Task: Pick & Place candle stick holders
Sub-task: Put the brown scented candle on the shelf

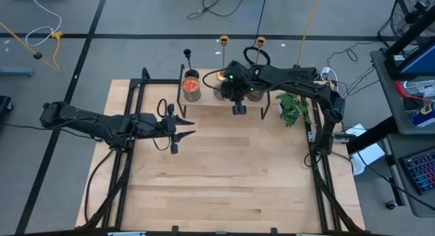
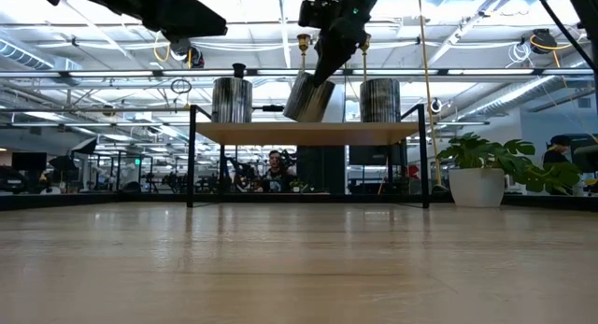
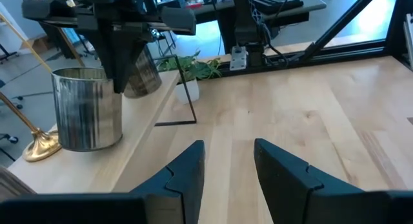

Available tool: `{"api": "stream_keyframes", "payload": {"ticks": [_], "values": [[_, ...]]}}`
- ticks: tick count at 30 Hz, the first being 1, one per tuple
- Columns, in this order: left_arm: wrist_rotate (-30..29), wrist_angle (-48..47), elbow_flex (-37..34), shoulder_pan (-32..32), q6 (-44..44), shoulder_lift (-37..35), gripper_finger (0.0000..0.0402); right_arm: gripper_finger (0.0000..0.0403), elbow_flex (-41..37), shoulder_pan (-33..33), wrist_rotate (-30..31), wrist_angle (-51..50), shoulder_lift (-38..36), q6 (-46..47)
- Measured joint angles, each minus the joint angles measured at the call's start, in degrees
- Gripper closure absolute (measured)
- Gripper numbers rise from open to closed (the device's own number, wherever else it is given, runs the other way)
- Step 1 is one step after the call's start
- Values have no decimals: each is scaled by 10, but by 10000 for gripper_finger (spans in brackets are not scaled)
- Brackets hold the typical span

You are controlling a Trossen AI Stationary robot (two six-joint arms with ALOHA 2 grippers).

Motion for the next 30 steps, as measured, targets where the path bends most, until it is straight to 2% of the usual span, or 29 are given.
{"api": "stream_keyframes", "payload": {"ticks": [21, 26, 30], "values": [[0, -7, 0, 0, -1, 0, 259, 393, 0, -25, -4, 13, -15, -2], [0, -7, 0, 0, 0, 0, 259, 395, -1, -35, -50, -12, -15, -9], [0, -7, 0, 0, 3, 0, 259, 395, -1, -45, -111, -18, -15, -30]]}}
